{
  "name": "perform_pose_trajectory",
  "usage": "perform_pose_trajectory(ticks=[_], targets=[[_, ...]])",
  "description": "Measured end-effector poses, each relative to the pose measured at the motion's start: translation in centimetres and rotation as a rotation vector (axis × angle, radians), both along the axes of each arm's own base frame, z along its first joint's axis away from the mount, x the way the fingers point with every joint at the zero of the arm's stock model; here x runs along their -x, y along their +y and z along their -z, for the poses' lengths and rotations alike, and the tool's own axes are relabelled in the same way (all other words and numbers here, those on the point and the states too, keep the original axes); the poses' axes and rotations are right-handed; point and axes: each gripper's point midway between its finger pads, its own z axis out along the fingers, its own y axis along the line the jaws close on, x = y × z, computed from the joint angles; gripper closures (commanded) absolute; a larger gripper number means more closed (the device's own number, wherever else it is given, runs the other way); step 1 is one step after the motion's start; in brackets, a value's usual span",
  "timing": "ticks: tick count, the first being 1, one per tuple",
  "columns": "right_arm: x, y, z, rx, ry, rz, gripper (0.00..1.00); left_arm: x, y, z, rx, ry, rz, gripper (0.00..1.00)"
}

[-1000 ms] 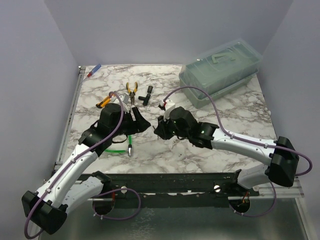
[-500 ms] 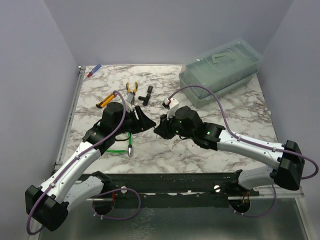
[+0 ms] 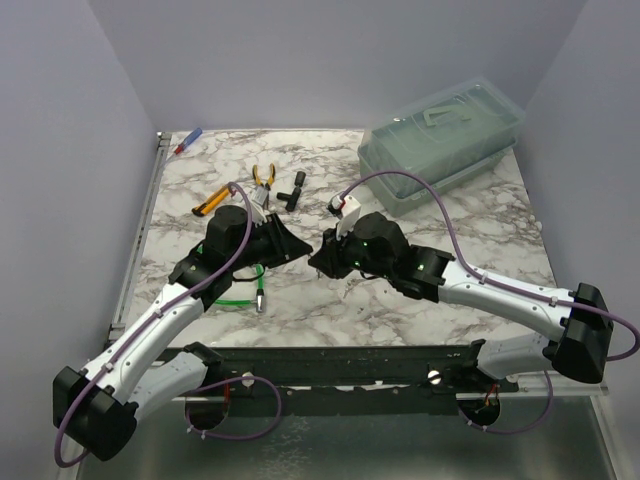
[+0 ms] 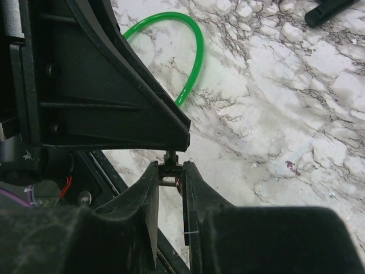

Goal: Unlock with the key

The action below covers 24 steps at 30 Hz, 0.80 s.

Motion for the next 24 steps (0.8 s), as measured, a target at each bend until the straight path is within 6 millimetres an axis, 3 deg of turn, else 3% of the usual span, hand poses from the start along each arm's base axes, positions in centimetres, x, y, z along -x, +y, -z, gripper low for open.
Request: perform_pose_trajectory(ticks=[5, 8, 14, 17, 21, 24], targets=[[0.1, 0.0, 0.1, 0.000, 0.002, -0.005, 0.89, -0.1, -0.3, -0.5, 0.031, 0.000, 0.003, 1.00], [0.1, 0.0, 0.1, 0.001, 0.003, -0.005, 0.88, 0.0, -0.5, -0.6, 0.048, 0.009, 0.003, 1.00], [0.2, 0.1, 0.0, -0.006, 0.000, -0.012, 0.46, 0.0, -0.7, -0.8, 0.072, 0.034, -0.009, 1.00], [0.3, 0.1, 0.0, -0.001, -0.005, -0.024, 0.32, -0.1, -0.8, -0.9, 0.098, 0.068, -0.029, 1.00], [0.3, -0.1, -0.1, 0.021, -0.021, -0.033, 0.30, -0.4, -0.6, -0.3, 0.116, 0.141, -0.088, 1.00], [0.1, -0.3, -0.4, 0.045, -0.043, -0.036, 0.33, -0.8, -0.3, 1.2, 0.101, 0.236, -0.156, 1.00]])
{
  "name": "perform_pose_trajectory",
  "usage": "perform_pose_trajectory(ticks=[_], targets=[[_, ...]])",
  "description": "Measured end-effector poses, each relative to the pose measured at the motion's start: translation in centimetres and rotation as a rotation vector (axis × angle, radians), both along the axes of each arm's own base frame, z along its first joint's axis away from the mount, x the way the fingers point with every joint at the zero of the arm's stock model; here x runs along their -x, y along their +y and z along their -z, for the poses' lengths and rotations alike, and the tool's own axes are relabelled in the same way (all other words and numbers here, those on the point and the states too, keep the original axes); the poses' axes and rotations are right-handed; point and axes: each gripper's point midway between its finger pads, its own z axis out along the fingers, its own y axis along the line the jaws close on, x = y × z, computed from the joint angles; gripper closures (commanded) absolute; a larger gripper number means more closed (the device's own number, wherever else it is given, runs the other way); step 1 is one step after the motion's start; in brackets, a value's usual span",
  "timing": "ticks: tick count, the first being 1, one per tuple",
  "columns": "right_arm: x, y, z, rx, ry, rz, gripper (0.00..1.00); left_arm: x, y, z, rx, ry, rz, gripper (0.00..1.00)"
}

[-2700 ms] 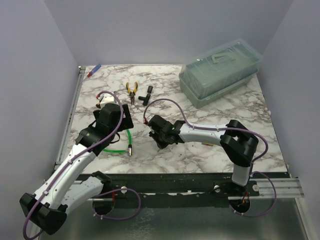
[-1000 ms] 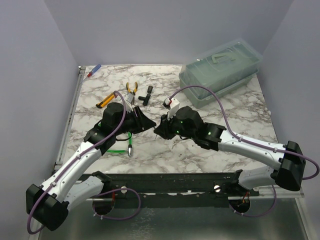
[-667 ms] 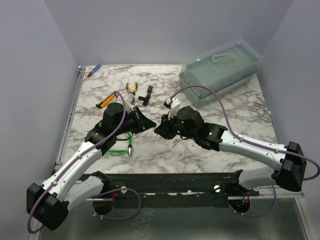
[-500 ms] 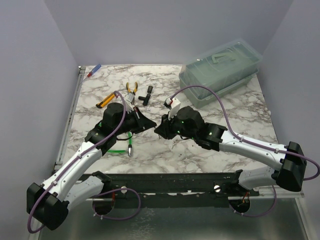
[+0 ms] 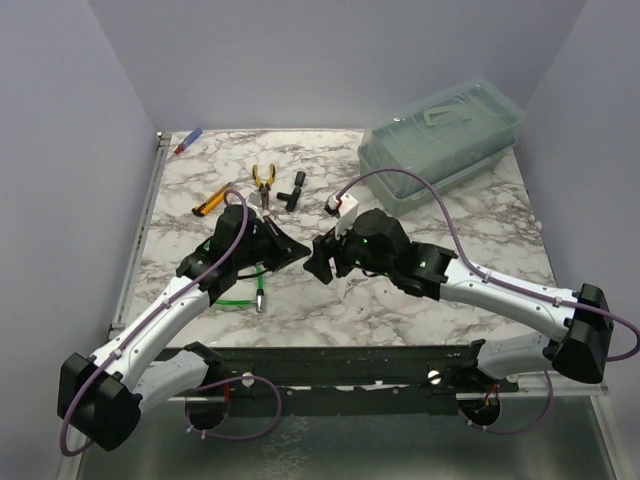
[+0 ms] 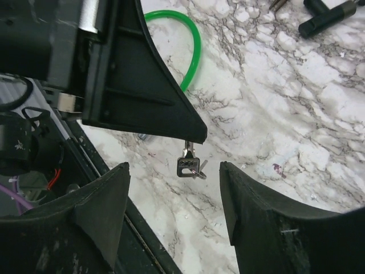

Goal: Unlock with the key

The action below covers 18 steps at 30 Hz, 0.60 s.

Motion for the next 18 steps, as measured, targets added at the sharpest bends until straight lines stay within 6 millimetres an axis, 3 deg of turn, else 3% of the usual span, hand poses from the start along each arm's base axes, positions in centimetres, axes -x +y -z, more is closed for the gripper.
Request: perform_pose_trajectory(ticks=[6, 18], targets=[[-0.7, 0.4, -0.5, 0.036, -0.031, -0.005, 0.41, -0.2, 0.5, 2.2, -0.023, 0.129, -0.075, 1.00], [-0.8, 1.6, 3.0, 0.173, -0.031, -0.014, 0.51, -0.6, 0.5, 1.4, -0.005, 0.136, -0.105, 1.00]])
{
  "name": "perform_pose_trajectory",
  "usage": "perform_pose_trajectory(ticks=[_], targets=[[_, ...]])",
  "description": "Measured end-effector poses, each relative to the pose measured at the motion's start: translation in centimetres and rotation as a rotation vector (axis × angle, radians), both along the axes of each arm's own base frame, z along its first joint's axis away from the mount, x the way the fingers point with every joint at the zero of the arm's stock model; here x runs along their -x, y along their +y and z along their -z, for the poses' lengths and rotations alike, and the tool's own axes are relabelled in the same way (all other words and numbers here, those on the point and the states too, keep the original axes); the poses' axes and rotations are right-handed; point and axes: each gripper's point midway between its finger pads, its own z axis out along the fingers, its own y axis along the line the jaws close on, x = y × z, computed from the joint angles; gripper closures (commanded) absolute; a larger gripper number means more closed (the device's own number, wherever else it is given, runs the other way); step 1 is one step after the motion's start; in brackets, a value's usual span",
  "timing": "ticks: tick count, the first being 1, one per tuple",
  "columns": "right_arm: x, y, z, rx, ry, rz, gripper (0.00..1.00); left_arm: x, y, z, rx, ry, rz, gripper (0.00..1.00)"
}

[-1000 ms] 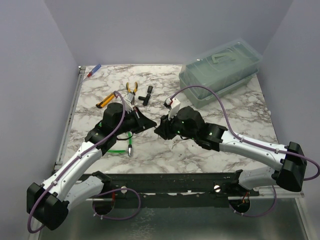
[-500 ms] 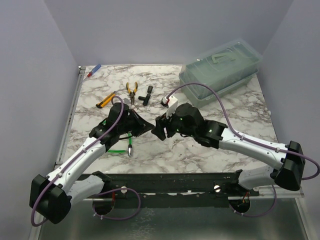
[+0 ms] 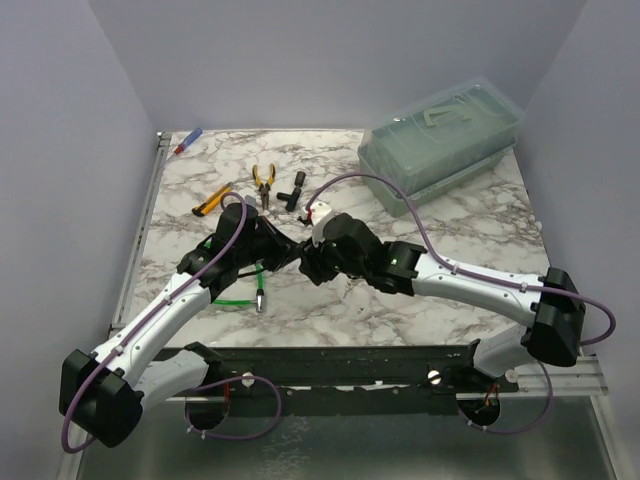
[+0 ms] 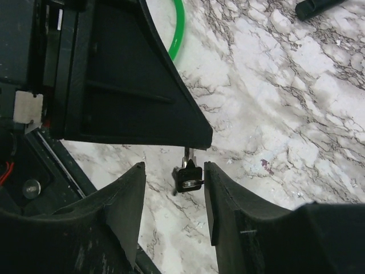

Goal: Unlock with the key

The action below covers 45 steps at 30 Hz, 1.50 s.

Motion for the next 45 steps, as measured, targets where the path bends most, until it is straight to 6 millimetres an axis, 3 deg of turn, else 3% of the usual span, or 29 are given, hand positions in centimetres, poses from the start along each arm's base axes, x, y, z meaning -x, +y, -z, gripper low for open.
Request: perform_pose_trajectory(ticks=[8, 14, 18, 22, 26, 32, 37, 42, 45], targets=[[-0.5, 0.2, 1.7, 0.080, -0.030, 0.036, 0.65, 0.2, 0.2, 0.3, -0.007, 0.019, -0.005, 1.00], [-0.5, 0.0, 2.2, 0.112, -0.044, 0.050, 0.49, 0.3, 0.3, 0.6, -0.017, 0.030, -0.009, 1.00], [-0.6, 0.3, 1.5, 0.106, -0.059, 0.056, 0.48, 0.3, 0.4, 0.7, -0.022, 0.033, -0.014, 1.00], [-0.8, 0.5, 0.9, 0.096, -0.071, 0.064, 0.60, 0.3, 0.4, 0.8, -0.023, 0.033, -0.015, 1.00], [-0.8, 0.5, 1.1, 0.104, -0.072, 0.069, 0.68, 0.3, 0.5, 0.8, -0.024, 0.034, -0.016, 1.00], [-0.9, 0.6, 1.9, 0.126, -0.070, 0.077, 0.89, 0.4, 0.6, 1.0, -0.032, 0.041, -0.021, 1.00], [-0.8, 0.6, 1.9, 0.129, -0.077, 0.083, 0.95, 0.4, 0.8, 1.1, -0.039, 0.045, -0.027, 0.99], [-0.8, 0.7, 1.8, 0.120, -0.072, 0.089, 1.00, 0.4, 0.8, 1.1, -0.044, 0.038, -0.025, 0.42], [-0.6, 0.7, 2.1, 0.110, -0.062, 0.096, 1.00, 0.4, 0.9, 0.8, -0.038, 0.029, -0.028, 0.29]])
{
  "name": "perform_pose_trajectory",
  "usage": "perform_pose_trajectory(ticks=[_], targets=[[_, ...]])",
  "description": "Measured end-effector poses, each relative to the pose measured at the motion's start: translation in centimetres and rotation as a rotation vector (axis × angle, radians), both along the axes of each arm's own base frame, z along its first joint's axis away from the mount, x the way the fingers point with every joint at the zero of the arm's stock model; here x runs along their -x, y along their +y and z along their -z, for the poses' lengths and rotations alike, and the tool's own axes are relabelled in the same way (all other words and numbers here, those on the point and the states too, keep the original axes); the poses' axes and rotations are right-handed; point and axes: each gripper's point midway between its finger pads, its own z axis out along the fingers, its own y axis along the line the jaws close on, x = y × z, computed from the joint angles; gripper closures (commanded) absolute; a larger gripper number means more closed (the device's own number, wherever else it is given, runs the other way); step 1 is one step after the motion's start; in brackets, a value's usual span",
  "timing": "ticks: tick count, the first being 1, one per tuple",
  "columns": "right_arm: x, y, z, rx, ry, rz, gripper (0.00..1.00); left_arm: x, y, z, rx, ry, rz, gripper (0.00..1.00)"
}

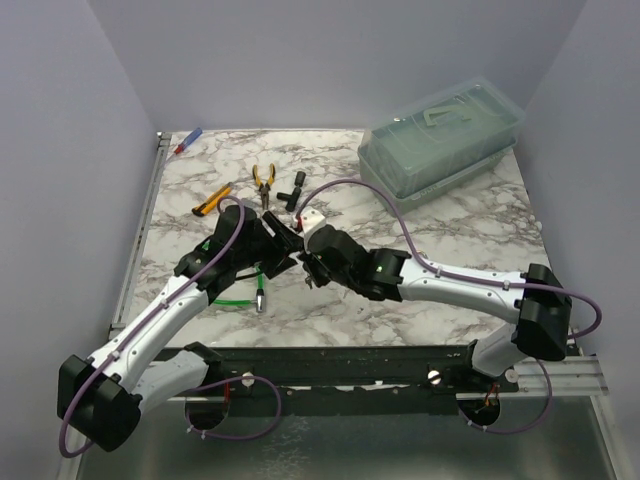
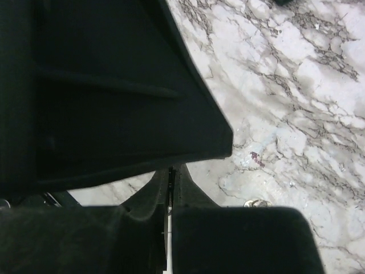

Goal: Unlock with the key

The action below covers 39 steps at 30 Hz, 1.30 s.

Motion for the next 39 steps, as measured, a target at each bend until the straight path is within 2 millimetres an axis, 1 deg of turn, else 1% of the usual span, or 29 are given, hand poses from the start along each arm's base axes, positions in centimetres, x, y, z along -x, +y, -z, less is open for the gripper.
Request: perform_pose_trajectory(ticks=[5, 8, 12, 16, 17, 20, 21, 22, 24, 25, 27, 29, 31, 32, 33, 35, 37, 39], targets=[[0.9, -1.0, 0.9, -0.033, 0.030, 0.022, 1.00, 0.1, 0.3, -1.1, 0.013, -0.037, -0.006, 0.29], [1.5, -1.8, 1.1, -0.066, 0.045, 0.034, 1.00, 0.3, 0.5, -1.8, 0.018, -0.070, -0.002, 0.36], [2.5, -2.2, 0.1, -0.153, 0.056, 0.017, 1.00, 0.6, 0.8, -2.6, 0.010, -0.120, 0.013, 0.39], [4.1, -2.0, -1.7, -0.278, 0.063, -0.058, 1.00, 1.1, 1.2, -3.8, -0.009, -0.203, 0.047, 0.40], [4.5, -1.8, -2.2, -0.312, 0.066, -0.083, 1.00, 1.3, 1.3, -4.2, -0.013, -0.234, 0.058, 0.40], [5.5, -1.6, -3.5, -0.404, 0.090, -0.150, 1.00, 2.1, 1.9, -5.7, -0.022, -0.331, 0.083, 0.31], [5.8, -1.6, -3.8, -0.433, 0.102, -0.168, 1.00, 2.3, 2.3, -6.3, -0.034, -0.371, 0.088, 0.30], [5.7, -1.7, -4.2, -0.462, 0.117, -0.179, 1.00, 2.3, 2.6, -6.6, -0.048, -0.398, 0.082, 0.29], [5.4, -2.0, -4.5, -0.509, 0.147, -0.183, 1.00, 2.2, 3.6, -6.4, -0.098, -0.411, 0.058, 0.26], [5.2, -2.1, -4.7, -0.528, 0.163, -0.183, 1.00, 2.1, 4.2, -6.0, -0.139, -0.402, 0.039, 0.24], [4.8, -2.4, -4.9, -0.557, 0.186, -0.168, 1.00, 1.3, 5.7, -5.0, -0.240, -0.352, -0.014, 0.23], [4.9, -2.5, -5.0, -0.578, 0.210, -0.167, 1.00, 0.3, 6.8, -3.3, -0.344, -0.280, -0.050, 0.23], [5.3, -2.4, -5.2, -0.595, 0.236, -0.170, 1.00, -0.4, 7.7, -0.4, -0.458, -0.178, -0.059, 0.23], [5.4, -2.3, -5.3, -0.602, 0.246, -0.173, 1.00, -0.4, 8.0, 1.0, -0.498, -0.132, -0.054, 0.23], [5.6, -2.3, -5.3, -0.607, 0.257, -0.174, 1.00, -0.3, 8.3, 2.8, -0.548, -0.067, -0.040, 0.23], [5.9, -2.4, -5.1, -0.617, 0.279, -0.173, 1.00, 0.2, 8.8, 5.3, -0.610, 0.019, -0.021, 0.24], [6.2, -2.6, -4.6, -0.620, 0.303, -0.167, 1.00, 0.8, 9.4, 7.6, -0.670, 0.101, -0.004, 0.27], [6.5, -2.9, -4.1, -0.620, 0.320, -0.161, 1.00, 1.2, 9.9, 9.2, -0.710, 0.156, 0.008, 0.30]])
